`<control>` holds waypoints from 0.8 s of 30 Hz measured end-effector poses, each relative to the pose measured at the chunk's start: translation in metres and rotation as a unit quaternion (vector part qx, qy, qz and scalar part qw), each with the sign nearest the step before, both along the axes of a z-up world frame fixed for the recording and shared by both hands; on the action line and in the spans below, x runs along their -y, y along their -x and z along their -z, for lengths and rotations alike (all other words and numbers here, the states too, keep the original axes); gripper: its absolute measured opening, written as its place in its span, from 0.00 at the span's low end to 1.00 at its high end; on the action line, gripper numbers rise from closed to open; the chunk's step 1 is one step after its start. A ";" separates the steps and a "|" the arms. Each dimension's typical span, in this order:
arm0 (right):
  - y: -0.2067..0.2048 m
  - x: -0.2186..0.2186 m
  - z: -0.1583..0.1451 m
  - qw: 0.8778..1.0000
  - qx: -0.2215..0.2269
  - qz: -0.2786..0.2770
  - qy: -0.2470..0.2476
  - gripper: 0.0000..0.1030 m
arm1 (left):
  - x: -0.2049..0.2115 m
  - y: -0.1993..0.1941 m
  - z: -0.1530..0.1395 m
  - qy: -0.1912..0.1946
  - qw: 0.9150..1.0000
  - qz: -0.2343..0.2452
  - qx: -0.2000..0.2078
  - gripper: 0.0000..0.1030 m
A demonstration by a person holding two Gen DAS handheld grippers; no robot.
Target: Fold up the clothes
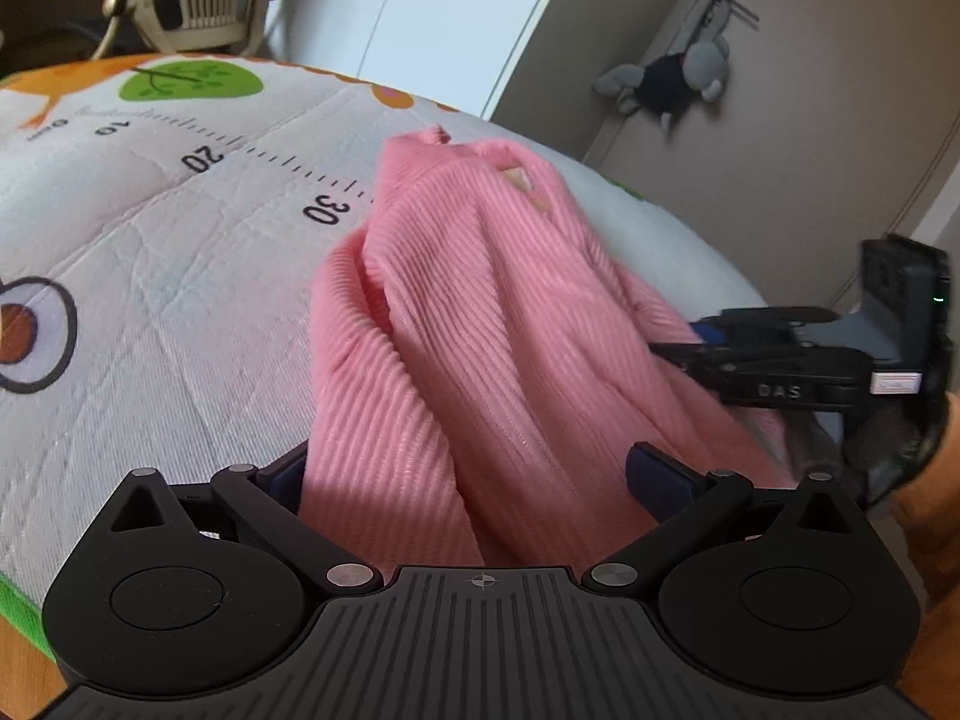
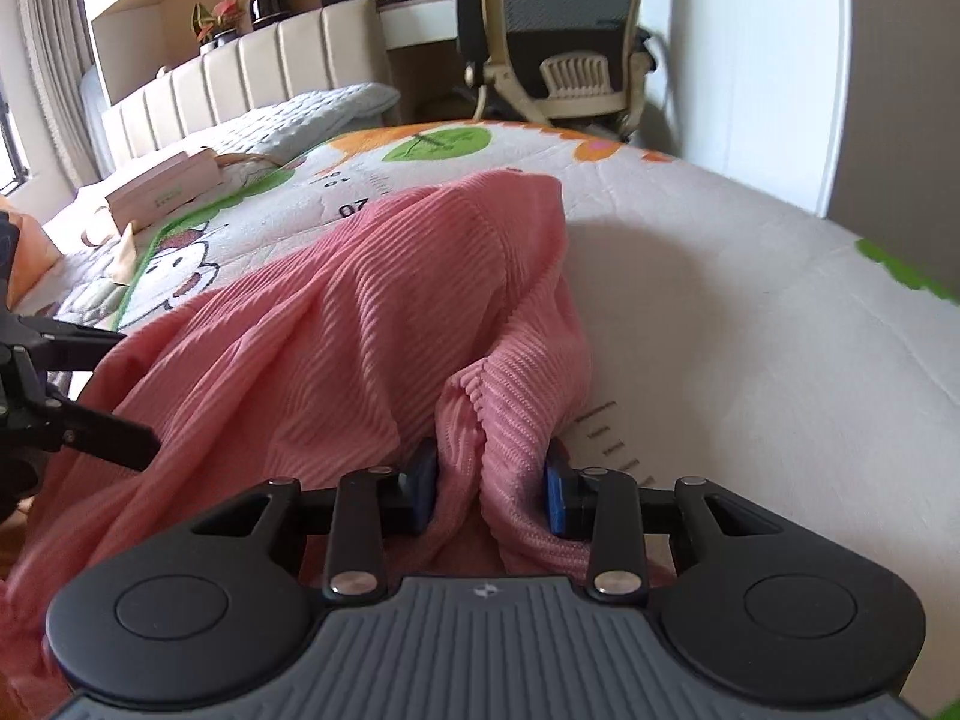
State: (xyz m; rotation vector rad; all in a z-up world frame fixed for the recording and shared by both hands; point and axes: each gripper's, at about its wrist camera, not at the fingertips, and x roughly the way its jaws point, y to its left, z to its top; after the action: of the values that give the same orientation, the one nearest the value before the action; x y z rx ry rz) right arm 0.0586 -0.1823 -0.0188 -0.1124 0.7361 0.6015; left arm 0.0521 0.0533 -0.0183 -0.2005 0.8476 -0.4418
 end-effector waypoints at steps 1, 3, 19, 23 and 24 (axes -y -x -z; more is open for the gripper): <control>0.001 -0.001 -0.003 1.000 0.010 0.004 0.004 0.33 | 0.003 -0.002 -0.003 -0.015 1.000 0.007 -0.007 1.00; 0.006 0.002 -0.015 0.999 0.036 0.012 0.009 0.33 | 0.000 -0.007 -0.011 -0.020 0.999 0.007 -0.032 1.00; 0.054 0.017 -0.024 0.993 -0.049 -0.035 -0.102 0.68 | 0.018 0.021 -0.034 0.017 0.998 0.032 -0.045 0.90; 0.057 0.003 -0.011 0.993 -0.062 -0.040 -0.097 0.60 | 0.022 0.011 -0.023 0.011 0.999 0.018 -0.048 0.35; 0.057 -0.001 -0.007 0.993 -0.062 -0.039 -0.095 0.48 | 0.018 0.007 -0.024 0.015 0.999 0.014 -0.047 0.25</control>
State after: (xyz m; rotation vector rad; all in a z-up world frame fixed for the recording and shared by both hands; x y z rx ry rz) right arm 0.0014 -0.1814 -0.0114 0.0734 0.7937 0.7563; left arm 0.0449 0.0350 0.0054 -0.2381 0.9370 -0.4733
